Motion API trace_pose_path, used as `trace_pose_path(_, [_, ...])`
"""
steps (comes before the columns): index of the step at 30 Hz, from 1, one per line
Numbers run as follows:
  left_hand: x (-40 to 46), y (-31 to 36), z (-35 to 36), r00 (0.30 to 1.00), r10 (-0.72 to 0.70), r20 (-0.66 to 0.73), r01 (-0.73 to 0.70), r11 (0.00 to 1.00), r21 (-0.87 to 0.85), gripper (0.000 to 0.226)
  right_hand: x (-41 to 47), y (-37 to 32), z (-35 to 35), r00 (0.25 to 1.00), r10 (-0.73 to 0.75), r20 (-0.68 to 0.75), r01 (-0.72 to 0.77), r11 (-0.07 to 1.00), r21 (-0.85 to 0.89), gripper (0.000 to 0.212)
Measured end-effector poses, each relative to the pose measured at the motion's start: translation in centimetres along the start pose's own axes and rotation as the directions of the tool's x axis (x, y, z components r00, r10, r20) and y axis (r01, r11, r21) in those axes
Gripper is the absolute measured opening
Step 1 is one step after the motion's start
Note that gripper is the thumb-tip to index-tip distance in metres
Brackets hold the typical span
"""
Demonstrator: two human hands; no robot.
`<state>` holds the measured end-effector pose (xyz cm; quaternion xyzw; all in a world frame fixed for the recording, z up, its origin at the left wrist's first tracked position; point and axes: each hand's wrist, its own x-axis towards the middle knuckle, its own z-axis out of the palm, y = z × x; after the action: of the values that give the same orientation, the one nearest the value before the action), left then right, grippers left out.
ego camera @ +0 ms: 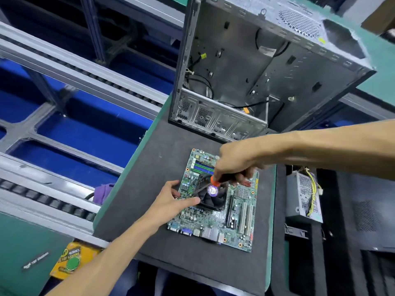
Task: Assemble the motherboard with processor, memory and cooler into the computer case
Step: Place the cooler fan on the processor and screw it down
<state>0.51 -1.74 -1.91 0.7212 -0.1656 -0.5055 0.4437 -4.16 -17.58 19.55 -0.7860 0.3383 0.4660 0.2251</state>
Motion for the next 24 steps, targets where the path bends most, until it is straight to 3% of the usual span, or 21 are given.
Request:
trace_pose_path(3, [0.1,-0.2,0.1,1.0,0.008,0.005,-0.008,1.0,-0.019,0.102,0.6,0.4,0.3,0.979,0.099,0.18,-0.142,0.959,0.247,0.024])
trace_pose_path(7, [0.1,-0.2,0.1,1.0,0.014,0.007,-0.014,1.0,-0.007,0.093,0.1,-0.2,1.2,0.988,0.054,0.142,-0.083,0.976,0.199,0.028])
trace_pose_path(9, [-0.1,0.0,0.1,1.0,0.017,0.015,-0.017,1.0,-0.002,0.091,-0.7,-0.3,1.7,1.0,-0.004,0.002,0.004,1.0,-0.019,0.025])
trace_pose_path(10, [-0.1,0.1,0.1,1.0,0.016,0.018,-0.016,1.0,-0.002,0.089,-1.3,-0.1,2.1,0.993,-0.088,-0.081,0.069,0.975,-0.213,0.021])
trace_pose_path(11, [-0.2,0.2,0.2,1.0,0.015,0.019,-0.015,1.0,-0.002,0.086,-1.8,0.1,2.5,0.967,-0.212,-0.142,0.13,0.889,-0.44,0.02])
trace_pose_path(13, [-0.2,0.4,0.2,1.0,0.013,0.015,-0.013,1.0,0.004,0.082,-2.8,0.4,3.4,0.891,-0.44,-0.11,0.187,0.578,-0.794,0.019])
trace_pose_path(14, [-0.2,0.4,0.2,1.0,0.012,0.013,-0.012,1.0,0.015,0.08,-3.1,0.4,3.7,0.864,-0.501,-0.05,0.214,0.455,-0.864,0.016])
trace_pose_path(15, [-0.3,0.4,0.2,1.0,0.012,0.012,-0.013,1.0,0.026,0.08,-3.2,0.4,3.8,0.857,-0.515,-0.008,0.232,0.401,-0.886,0.013])
trace_pose_path(17, [-0.3,0.5,0.3,1.0,0.018,0.009,-0.018,0.999,0.031,0.079,-2.8,0.3,3.9,0.878,-0.476,-0.042,0.226,0.491,-0.841,0.02])
trace_pose_path(20, [-0.3,0.3,0.4,1.0,0.019,0.009,-0.019,1.0,0.005,0.077,-1.9,0.0,4.0,0.941,-0.291,-0.171,0.143,0.803,-0.578,0.035])
trace_pose_path(22, [-0.2,0.2,0.3,1.0,0.017,0.019,-0.017,1.0,-0.008,0.077,-1.1,-0.3,3.9,0.98,-0.105,-0.17,0.058,0.964,-0.259,0.037])
trace_pose_path(24, [-0.2,0.1,0.2,0.999,0.02,0.031,-0.019,1.0,-0.006,0.077,-0.4,-0.6,3.6,0.997,0.073,-0.028,-0.067,0.982,0.177,0.037])
